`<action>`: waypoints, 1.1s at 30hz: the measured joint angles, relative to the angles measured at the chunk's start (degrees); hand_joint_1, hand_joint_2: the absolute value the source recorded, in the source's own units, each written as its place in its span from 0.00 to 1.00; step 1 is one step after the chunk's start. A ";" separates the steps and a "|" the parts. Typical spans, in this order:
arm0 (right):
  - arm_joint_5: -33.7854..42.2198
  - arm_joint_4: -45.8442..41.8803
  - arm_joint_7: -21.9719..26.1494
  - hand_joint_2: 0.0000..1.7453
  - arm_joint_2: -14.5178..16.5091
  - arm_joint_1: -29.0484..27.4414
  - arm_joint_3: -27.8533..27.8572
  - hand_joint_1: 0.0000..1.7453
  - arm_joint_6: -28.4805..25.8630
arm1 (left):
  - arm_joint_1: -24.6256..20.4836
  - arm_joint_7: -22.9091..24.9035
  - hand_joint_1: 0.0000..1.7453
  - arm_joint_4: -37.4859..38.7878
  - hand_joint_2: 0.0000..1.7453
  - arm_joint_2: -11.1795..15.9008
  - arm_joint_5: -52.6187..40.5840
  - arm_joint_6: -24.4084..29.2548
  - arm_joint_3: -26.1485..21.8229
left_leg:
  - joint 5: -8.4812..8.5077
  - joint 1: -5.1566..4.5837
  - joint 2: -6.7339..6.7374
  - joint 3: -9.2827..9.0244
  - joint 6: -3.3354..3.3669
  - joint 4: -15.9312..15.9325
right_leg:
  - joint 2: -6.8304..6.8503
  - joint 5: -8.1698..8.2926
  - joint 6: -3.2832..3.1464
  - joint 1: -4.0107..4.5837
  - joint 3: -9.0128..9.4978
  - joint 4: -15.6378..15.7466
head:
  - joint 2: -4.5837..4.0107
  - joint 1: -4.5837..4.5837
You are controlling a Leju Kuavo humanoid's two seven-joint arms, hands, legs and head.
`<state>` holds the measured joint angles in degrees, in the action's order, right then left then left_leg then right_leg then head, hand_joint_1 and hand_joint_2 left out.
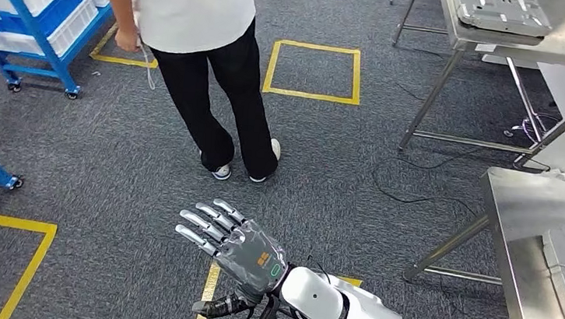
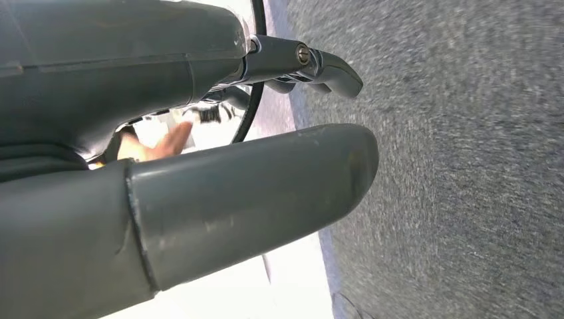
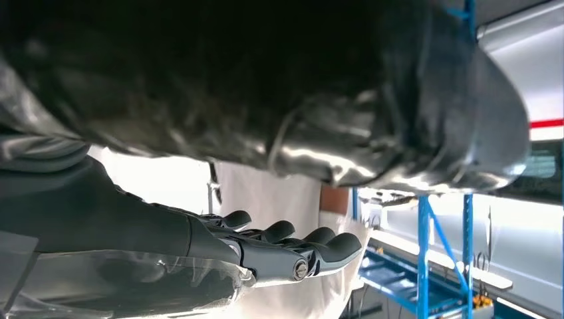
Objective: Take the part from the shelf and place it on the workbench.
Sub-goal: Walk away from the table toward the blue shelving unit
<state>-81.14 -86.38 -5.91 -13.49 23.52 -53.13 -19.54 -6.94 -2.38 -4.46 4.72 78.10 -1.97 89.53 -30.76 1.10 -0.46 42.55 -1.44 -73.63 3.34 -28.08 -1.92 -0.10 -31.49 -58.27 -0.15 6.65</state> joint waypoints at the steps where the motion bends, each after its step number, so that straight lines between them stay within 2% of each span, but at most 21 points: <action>1: 0.28 0.35 -0.10 0.75 -0.05 -0.34 0.52 0.00 0.19 | 0.03 0.09 0.00 0.00 0.00 -0.01 0.07 0.03 0.00 | 1.43 0.01 0.43 -1.61 0.02 2.54 | 0.78 -0.11 0.07 0.01 0.02 -0.08 | 0.00 0.00; 2: 0.52 0.87 -0.19 1.00 -0.08 -0.66 1.19 0.00 0.34 | 0.03 0.20 0.00 0.00 0.00 -0.01 0.13 0.02 0.00 | 3.05 -0.03 1.47 -3.98 0.13 6.54 | 1.52 -0.26 0.21 0.02 0.08 -0.20 | 0.00 -0.01; 4: 0.67 2.43 -0.30 1.00 -0.16 -1.33 2.94 0.00 0.44 | -0.09 0.44 0.00 0.00 0.00 -0.01 0.28 -0.04 0.00 | 4.84 -0.44 3.67 -7.70 0.71 13.05 | 2.74 -0.66 0.75 0.30 0.17 -0.48 | 0.00 0.01; 5: 0.64 3.35 -0.35 1.00 -0.21 -1.66 3.91 0.00 0.40 | -0.10 0.56 0.00 0.00 0.00 -0.02 0.37 -0.04 0.00 | 4.97 -0.67 4.22 -8.42 1.06 14.49 | 3.30 -0.81 1.03 0.44 0.24 -0.56 | 0.00 0.02; 7: 0.73 5.08 -0.41 1.00 -0.28 -2.33 5.91 0.00 0.36 | 0.01 0.83 0.00 0.00 0.00 -0.02 0.46 -0.05 0.00 | 5.04 -0.89 3.16 -8.35 1.76 14.89 | 4.37 -0.96 1.57 0.51 0.47 -0.52 | 0.00 0.03; 8: 0.88 5.86 -0.41 1.00 -0.28 -2.66 6.91 0.00 0.39 | 0.10 0.95 0.00 0.00 0.00 -0.02 0.46 -0.06 0.00 | 5.20 -0.84 2.52 -8.38 2.10 15.10 | 4.07 -1.21 1.92 0.34 0.55 -0.69 | 0.00 0.03; 10: 1.69 7.45 -0.41 1.00 -0.27 -3.41 8.96 0.00 0.63 | 0.04 1.03 0.00 0.00 0.00 -0.02 0.64 -0.12 -0.01 | 5.62 -0.58 1.29 -8.48 2.80 15.58 | 0.97 -3.15 2.59 -0.03 -0.44 -3.21 | 0.00 0.04; 12: 3.16 9.76 -0.48 1.00 -0.22 -4.65 11.12 0.00 1.30 | -0.18 0.93 0.00 0.00 0.00 -0.02 1.03 -0.37 -0.01 | 5.86 -0.46 -0.02 -8.40 3.21 15.71 | -2.45 -6.81 2.97 -0.30 -3.63 -9.98 | 0.00 0.04; 14: 4.42 13.27 -0.25 1.00 -0.15 -6.26 13.46 0.00 1.46 | -0.33 0.84 0.00 0.00 0.00 -0.02 1.37 -0.65 -0.01 | 5.94 -0.48 -1.81 -8.26 3.34 15.62 | -3.17 -8.61 3.10 -0.43 -6.69 -15.95 | 0.00 0.03; 15: 4.79 15.15 -0.02 1.00 -0.05 -6.91 14.62 0.00 1.15 | -0.33 0.82 0.00 0.00 0.00 -0.03 1.52 -0.72 0.00 | 5.94 -0.48 -2.79 -8.24 3.34 15.52 | -3.27 -7.80 3.11 -0.53 -6.97 -16.14 | 0.00 0.03; 16: 5.12 16.88 0.16 1.00 0.07 -7.39 15.74 0.00 0.85 | -0.31 0.84 0.00 0.00 0.00 -0.04 1.69 -0.75 0.00 | 5.91 -0.47 -3.71 -8.23 3.28 15.37 | -3.50 -5.97 3.09 -0.66 -6.20 -14.11 | 0.00 0.03; 17: 5.62 18.63 0.10 1.00 0.19 -7.73 16.98 0.00 0.75 | -0.28 0.85 0.00 0.00 0.00 -0.10 1.87 -0.74 0.00 | 5.86 -0.45 -4.56 -8.22 3.18 15.21 | -4.26 -3.63 3.03 -0.86 -4.58 -10.25 | 0.00 0.03; 19: 6.92 22.63 -0.41 1.00 0.59 -8.39 19.68 0.00 0.71 | -0.28 0.86 0.00 0.00 0.00 -0.23 2.31 -0.63 0.00 | 5.83 -0.45 -6.02 -7.96 2.67 14.89 | -6.95 -0.85 2.98 -1.18 -1.71 -3.50 | 0.00 0.03; 21: 7.87 27.90 -0.31 1.00 1.31 -9.30 22.58 0.00 -0.40 | -0.17 0.85 0.00 0.00 0.00 -0.33 2.55 -0.53 0.00 | 6.08 -0.38 -7.39 -7.58 1.92 14.93 | -7.93 -0.60 2.79 -1.07 -0.89 -1.46 | 0.00 0.02; 23: 8.08 32.45 0.30 1.00 2.08 -9.98 25.03 0.00 -2.04 | 0.22 0.83 0.00 0.01 0.00 -0.42 2.60 -0.52 0.00 | 6.31 -0.23 -8.32 -7.26 1.21 15.09 | -6.31 -0.27 2.13 -1.00 -0.71 -1.10 | 0.00 0.02; 25: 8.29 35.56 0.35 1.00 2.71 -10.22 27.02 0.00 -2.43 | 0.49 0.86 0.00 0.03 0.00 -0.53 2.59 -0.60 0.00 | 4.82 -0.36 -5.74 -6.15 0.79 12.99 | -4.86 0.16 1.17 -1.08 -0.46 -0.41 | 0.00 -0.02; 27: 9.25 38.58 -0.36 1.00 3.19 -10.66 28.98 0.00 -1.58 | 0.39 0.93 0.00 0.04 0.00 -0.61 2.55 -0.65 0.00 | 1.11 -0.51 -1.70 -3.29 0.58 6.63 | -3.30 0.33 0.54 -0.79 -0.37 -0.02 | 0.00 -0.05; 29: 11.08 42.75 -1.02 1.00 3.60 -11.59 31.21 0.00 -0.79 | 0.31 0.96 0.00 0.04 0.00 -0.63 2.51 -0.61 0.00 | -1.61 -0.48 -0.31 -0.47 0.39 0.23 | -1.32 0.21 0.32 -0.42 -0.38 -0.03 | 0.00 -0.07; 30: 12.17 45.34 -1.10 1.00 3.80 -12.14 32.49 0.00 -0.67 | 0.38 0.95 0.00 0.04 0.00 -0.64 2.46 -0.59 0.00 | -1.61 -0.48 -0.09 -0.26 0.38 -0.63 | -0.31 0.11 0.28 -0.30 -0.36 -0.05 | 0.00 -0.07; 32: 14.20 50.71 -0.84 1.00 4.14 -13.26 35.45 0.00 -0.91 | 0.64 0.96 0.00 0.04 0.00 -0.66 2.34 -0.39 0.00 | 1.07 -0.55 0.67 -3.31 0.64 4.23 | 1.51 -0.13 0.35 -0.18 -0.22 -0.10 | 0.00 -0.07; 33: 14.88 53.15 -0.57 1.00 4.28 -13.83 36.94 0.00 -1.24 | 0.73 0.96 0.00 0.04 0.00 -0.65 2.29 -0.24 0.00 | 2.49 -0.75 2.18 -5.78 0.98 8.51 | 2.29 -0.31 0.49 -0.10 -0.08 -0.16 | 0.00 -0.07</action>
<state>-66.26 -33.24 -6.48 -9.21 9.70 -16.19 -20.78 -6.21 -1.42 -4.42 4.08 80.38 -2.21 89.53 -28.27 0.35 1.72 36.77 -0.46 -65.12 5.64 -28.39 -1.43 -0.20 -31.57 -58.43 -0.15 6.58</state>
